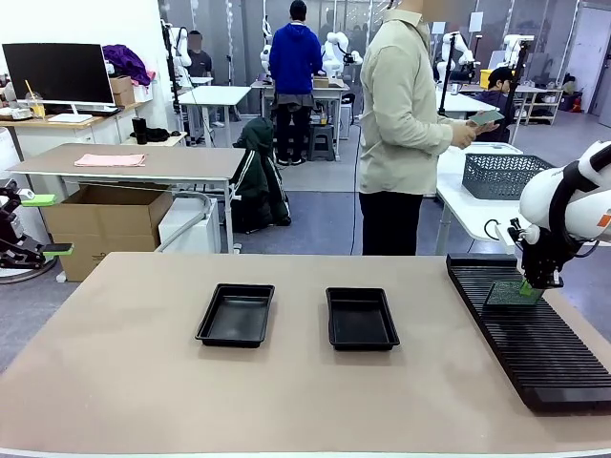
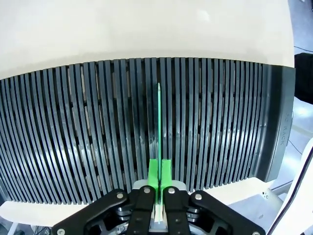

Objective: Inspect and transfer BCBs to ESD trays.
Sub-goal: Pick up the Blank PCB from the PCB Rack and place it in the left ESD tray.

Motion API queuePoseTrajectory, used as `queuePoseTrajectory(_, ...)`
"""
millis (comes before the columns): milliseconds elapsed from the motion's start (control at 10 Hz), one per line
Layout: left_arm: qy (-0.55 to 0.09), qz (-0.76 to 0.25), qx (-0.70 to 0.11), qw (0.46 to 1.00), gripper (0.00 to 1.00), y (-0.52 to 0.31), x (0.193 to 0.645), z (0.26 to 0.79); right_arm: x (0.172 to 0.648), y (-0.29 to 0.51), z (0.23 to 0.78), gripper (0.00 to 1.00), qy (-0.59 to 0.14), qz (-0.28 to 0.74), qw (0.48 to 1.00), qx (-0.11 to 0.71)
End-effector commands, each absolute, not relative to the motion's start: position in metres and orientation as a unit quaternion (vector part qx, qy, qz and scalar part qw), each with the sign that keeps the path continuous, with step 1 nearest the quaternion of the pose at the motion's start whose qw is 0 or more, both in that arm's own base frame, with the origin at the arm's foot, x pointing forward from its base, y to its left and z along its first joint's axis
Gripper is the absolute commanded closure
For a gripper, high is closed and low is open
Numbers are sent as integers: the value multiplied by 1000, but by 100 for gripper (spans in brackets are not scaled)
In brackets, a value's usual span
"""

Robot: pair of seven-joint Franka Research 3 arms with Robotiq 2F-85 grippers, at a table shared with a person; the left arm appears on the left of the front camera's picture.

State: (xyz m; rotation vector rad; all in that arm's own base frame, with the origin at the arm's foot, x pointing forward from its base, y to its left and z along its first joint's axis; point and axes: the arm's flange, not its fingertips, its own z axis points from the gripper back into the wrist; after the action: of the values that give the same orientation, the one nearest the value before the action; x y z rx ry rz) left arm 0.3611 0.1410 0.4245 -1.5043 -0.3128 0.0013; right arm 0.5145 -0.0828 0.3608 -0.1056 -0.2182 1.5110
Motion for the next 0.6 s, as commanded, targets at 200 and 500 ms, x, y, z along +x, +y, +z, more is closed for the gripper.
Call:
queuePoseTrajectory(200,-142,1,-681,719,0,141,360,425,515,-83,361,98,-99,684,721,-48)
queuePoseTrajectory(500,-142,1,-681,719,0,141,360,425,518,-85,379,98,-70,690,718,-50)
